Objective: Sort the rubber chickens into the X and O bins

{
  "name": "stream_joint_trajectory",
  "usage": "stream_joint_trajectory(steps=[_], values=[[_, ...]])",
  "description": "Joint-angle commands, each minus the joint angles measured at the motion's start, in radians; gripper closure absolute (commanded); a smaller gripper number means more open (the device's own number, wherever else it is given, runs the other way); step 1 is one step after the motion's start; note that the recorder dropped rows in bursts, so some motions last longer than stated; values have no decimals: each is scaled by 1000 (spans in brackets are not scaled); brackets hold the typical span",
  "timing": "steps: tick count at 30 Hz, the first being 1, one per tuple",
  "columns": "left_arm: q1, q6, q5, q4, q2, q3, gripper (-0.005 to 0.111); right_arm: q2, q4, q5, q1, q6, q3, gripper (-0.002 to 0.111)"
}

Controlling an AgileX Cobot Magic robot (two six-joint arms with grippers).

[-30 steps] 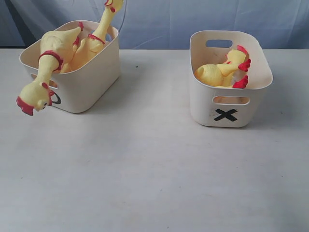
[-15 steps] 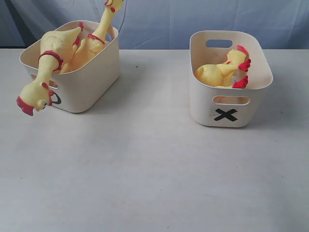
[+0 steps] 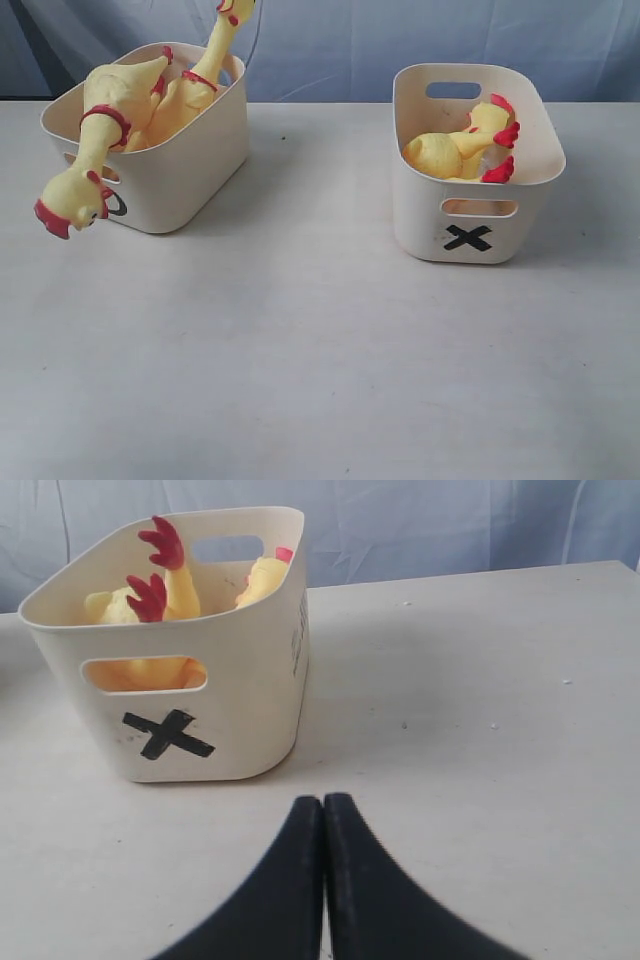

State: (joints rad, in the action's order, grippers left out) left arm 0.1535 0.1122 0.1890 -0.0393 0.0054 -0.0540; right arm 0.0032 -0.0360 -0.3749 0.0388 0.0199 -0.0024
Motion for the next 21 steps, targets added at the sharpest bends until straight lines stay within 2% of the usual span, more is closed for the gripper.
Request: stream_joint_trajectory(steps=[1, 3, 5, 12, 21], values=[[-71, 0, -28, 29, -5, 54, 106, -3, 1, 13, 3, 0, 2, 108], [-108, 0, 40, 30, -5, 54, 106, -3, 1, 13, 3, 0, 2, 108], [-117, 0, 34, 29, -5, 54, 106, -3, 1, 13, 3, 0, 2, 108], [-75, 0, 49, -12, -5, 54, 106, -3, 1, 13, 3, 0, 2, 108], [-75, 0, 62, -34, -5, 54, 106, -3, -1, 10, 3, 0, 2, 108]])
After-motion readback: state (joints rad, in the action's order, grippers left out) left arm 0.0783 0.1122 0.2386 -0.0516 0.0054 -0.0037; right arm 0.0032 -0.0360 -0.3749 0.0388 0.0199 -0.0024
